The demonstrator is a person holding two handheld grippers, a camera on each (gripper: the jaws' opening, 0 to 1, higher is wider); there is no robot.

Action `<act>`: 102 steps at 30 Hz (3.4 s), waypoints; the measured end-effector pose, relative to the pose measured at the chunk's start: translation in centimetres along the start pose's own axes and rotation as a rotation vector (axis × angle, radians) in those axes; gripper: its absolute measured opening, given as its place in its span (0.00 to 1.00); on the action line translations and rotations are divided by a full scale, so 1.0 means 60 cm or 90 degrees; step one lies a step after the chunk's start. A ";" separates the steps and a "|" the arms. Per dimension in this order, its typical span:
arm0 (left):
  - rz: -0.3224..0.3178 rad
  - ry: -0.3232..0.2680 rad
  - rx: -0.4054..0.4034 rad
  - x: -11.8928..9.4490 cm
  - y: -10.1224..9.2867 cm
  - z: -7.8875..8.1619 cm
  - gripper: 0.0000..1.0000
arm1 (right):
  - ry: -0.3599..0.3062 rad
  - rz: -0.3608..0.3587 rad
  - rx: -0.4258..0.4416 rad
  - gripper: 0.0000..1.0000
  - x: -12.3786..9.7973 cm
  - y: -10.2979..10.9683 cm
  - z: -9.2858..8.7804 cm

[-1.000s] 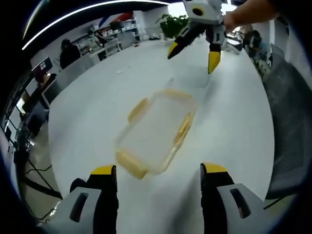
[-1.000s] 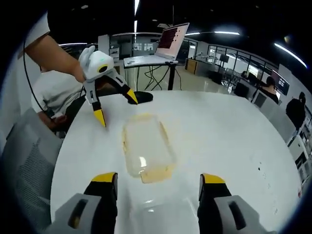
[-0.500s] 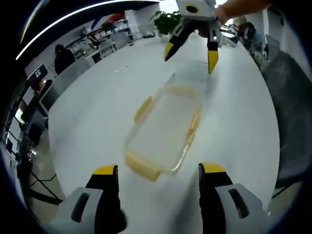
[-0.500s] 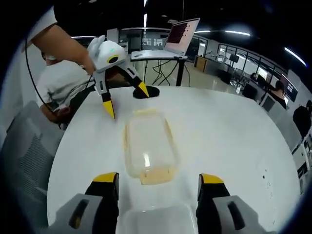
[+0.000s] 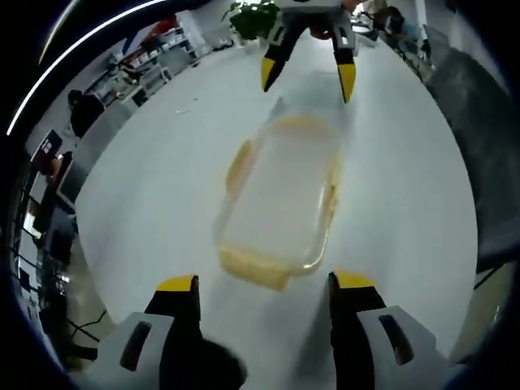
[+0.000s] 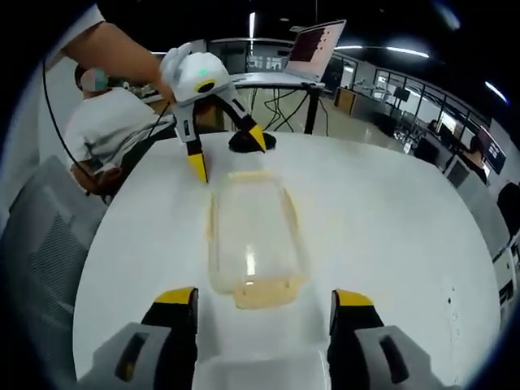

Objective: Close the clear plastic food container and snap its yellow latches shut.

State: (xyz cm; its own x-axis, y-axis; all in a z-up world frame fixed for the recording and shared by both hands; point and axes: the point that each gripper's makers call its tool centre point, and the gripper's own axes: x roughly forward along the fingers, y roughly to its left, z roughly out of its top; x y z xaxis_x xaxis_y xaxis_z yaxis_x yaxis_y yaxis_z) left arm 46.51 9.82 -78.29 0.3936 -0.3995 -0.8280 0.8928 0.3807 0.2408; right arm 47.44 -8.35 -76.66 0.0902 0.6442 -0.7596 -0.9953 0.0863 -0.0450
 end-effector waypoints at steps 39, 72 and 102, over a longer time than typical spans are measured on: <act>-0.085 0.053 0.133 0.029 0.013 0.002 0.50 | 0.079 0.055 -0.039 0.53 0.049 0.001 -0.007; -0.150 0.065 0.181 0.039 0.006 0.010 0.38 | 0.202 0.079 -0.071 0.38 0.059 0.006 -0.033; -0.227 0.128 0.174 0.049 0.002 0.008 0.39 | 0.215 0.077 -0.061 0.38 0.060 0.002 -0.036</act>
State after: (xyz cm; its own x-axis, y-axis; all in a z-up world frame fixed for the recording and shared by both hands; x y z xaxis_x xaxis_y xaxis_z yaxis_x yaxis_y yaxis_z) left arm 47.89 8.30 -80.47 0.0265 -0.2866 -0.9577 0.9996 0.0059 0.0259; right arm 47.55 -7.68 -80.80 -0.0296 0.3563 -0.9339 -0.9983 -0.0567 0.0100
